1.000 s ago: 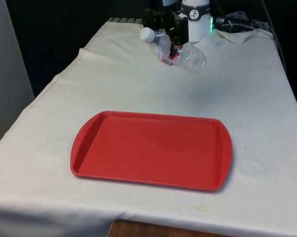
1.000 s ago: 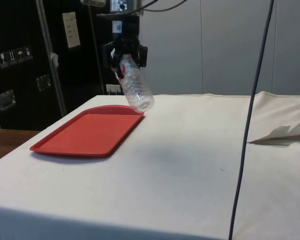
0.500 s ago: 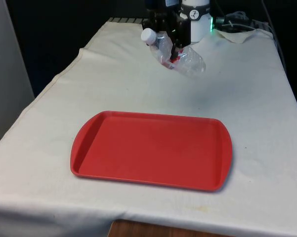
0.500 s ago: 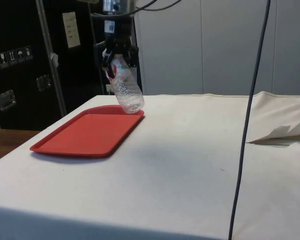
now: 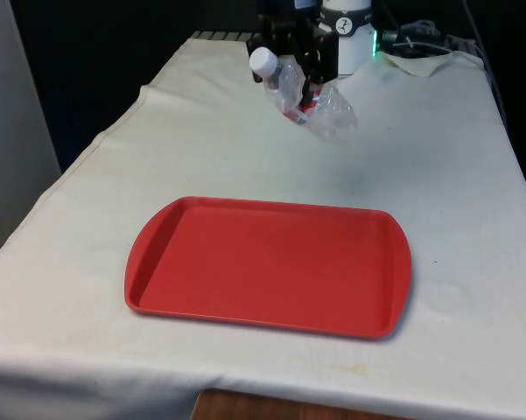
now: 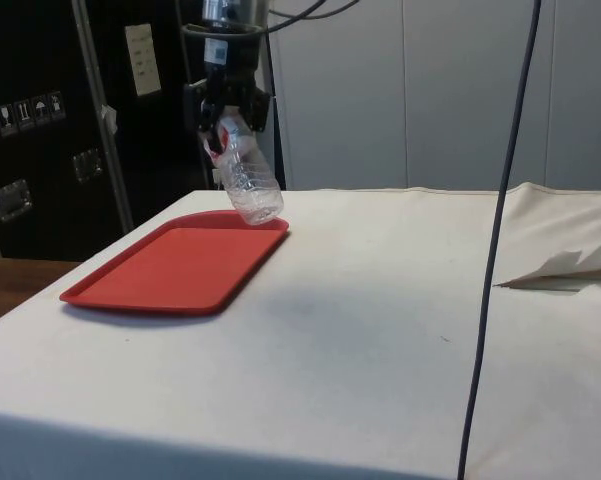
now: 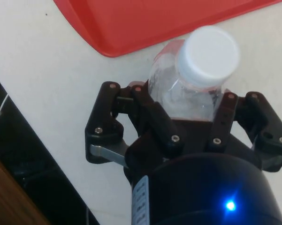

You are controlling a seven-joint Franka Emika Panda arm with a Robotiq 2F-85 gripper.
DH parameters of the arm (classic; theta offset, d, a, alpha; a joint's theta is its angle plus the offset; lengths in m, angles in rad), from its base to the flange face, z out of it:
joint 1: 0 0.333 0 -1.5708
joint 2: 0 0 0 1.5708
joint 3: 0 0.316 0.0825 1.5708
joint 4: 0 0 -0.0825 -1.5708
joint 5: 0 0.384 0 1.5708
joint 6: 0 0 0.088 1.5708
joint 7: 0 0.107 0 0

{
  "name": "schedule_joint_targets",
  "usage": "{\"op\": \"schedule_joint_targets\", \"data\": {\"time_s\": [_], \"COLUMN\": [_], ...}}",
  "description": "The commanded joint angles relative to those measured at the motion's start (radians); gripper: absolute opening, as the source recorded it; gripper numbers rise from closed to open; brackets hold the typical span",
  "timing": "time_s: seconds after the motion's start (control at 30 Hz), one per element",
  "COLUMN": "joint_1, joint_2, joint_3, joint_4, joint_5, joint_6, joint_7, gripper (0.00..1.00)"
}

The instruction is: Place the bottle upright on the tray.

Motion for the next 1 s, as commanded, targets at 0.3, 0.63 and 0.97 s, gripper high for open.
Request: {"op": "schedule_joint_targets", "data": {"time_s": [0.3,0.63,0.97], "joint_1": [-0.005,-0.007,-0.007], "joint_2": [0.0,0.0,0.001], "joint_3": [0.013,0.018,0.021], "joint_4": [-0.001,-0.003,-0.003], "joint_5": [0.031,0.06,0.1], "joint_6": [0.048,0.081,0.114], "joint_7": [-0.101,-0.185,-0.279], "gripper": [0.0,0.0,0.0]}}
